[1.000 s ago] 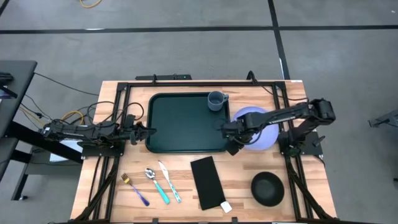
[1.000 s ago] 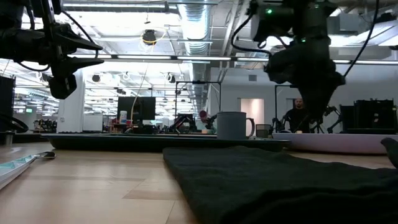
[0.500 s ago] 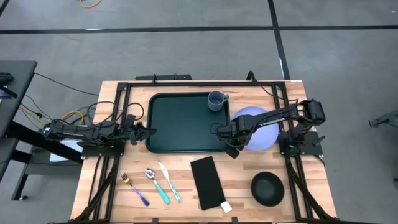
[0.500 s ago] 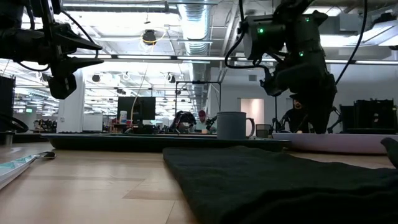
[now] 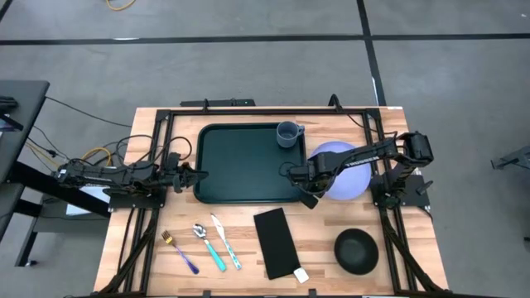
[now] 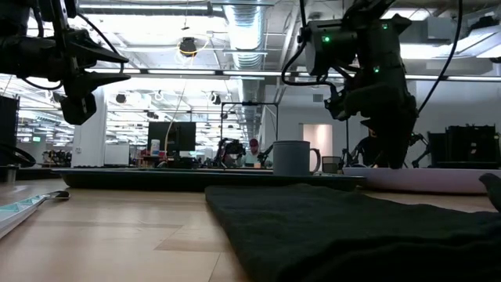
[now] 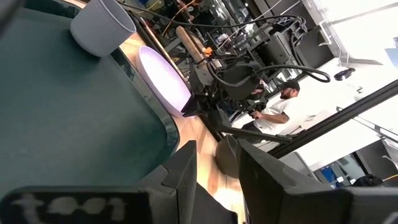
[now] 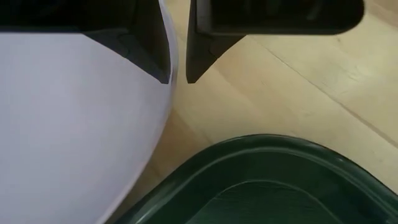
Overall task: Set up tray
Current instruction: Put the violet plate on the black tray to the bottom of the gray mug
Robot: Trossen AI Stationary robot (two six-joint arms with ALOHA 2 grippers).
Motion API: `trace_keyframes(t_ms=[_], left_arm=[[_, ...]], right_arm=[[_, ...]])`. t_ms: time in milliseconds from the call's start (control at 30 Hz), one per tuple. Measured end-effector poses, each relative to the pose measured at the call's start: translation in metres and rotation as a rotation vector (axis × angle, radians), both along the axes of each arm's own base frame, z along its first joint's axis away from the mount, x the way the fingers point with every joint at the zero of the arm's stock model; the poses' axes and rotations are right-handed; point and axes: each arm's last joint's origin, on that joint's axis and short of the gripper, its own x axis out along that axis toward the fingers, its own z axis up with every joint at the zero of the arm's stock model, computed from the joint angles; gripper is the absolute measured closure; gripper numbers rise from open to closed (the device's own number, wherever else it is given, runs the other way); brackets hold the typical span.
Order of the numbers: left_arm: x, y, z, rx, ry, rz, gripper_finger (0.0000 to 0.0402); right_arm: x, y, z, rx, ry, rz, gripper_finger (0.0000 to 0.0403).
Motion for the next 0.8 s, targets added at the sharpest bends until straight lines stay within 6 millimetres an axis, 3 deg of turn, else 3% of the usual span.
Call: trace_keyframes(t_ms=[533,800], left_arm=[[0.000,0.000,0.000,0.000,0.000,0.000,0.0301],[0.000,0.000,0.000,0.000,0.000,0.000,0.0301]], right_arm=[[-0.004,-0.001,-0.012,-0.016,-0.016,0.023,0.0372],[-0.004,-0.001,-0.012,-0.024,-0.014,0.024,0.0397]])
